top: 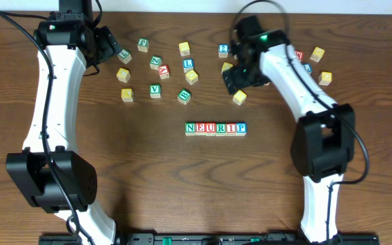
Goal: Spell out NEURIPS
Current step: 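Carry the S block toward the right end of the row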
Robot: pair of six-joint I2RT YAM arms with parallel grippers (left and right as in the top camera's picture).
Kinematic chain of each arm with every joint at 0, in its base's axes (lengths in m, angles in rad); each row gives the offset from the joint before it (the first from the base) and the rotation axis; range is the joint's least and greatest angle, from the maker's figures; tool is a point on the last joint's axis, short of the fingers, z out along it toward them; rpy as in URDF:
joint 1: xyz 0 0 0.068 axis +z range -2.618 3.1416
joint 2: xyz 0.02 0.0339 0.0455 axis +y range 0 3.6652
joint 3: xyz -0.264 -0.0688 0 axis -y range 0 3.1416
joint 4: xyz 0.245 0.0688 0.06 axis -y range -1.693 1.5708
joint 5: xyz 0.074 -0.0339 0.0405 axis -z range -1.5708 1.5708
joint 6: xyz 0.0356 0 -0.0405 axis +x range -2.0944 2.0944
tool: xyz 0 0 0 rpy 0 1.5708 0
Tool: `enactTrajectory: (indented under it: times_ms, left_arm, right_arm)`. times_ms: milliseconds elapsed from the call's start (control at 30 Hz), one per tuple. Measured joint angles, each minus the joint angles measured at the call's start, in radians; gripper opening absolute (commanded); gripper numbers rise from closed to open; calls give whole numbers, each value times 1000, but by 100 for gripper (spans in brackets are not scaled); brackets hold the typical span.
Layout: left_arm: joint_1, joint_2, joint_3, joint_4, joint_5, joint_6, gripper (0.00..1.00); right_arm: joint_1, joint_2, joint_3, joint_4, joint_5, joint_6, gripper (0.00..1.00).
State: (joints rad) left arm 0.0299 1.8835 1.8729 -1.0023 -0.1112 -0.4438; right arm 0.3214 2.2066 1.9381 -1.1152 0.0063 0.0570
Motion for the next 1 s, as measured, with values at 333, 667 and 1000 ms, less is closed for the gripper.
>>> enactTrajectory:
  times_ms: [333,667,1000]
  left_arm:
    - [0,0,0,0,0,0,97]
    - [0,0,0,0,0,0,98]
    - [0,0,0,0,0,0,98]
  right_arm:
    - [-19,-14,-26,10,-60,447,67]
    - [-4,-14,-206,179,-61,731,63]
    - [-3,-14,-281,317,-63,774,47]
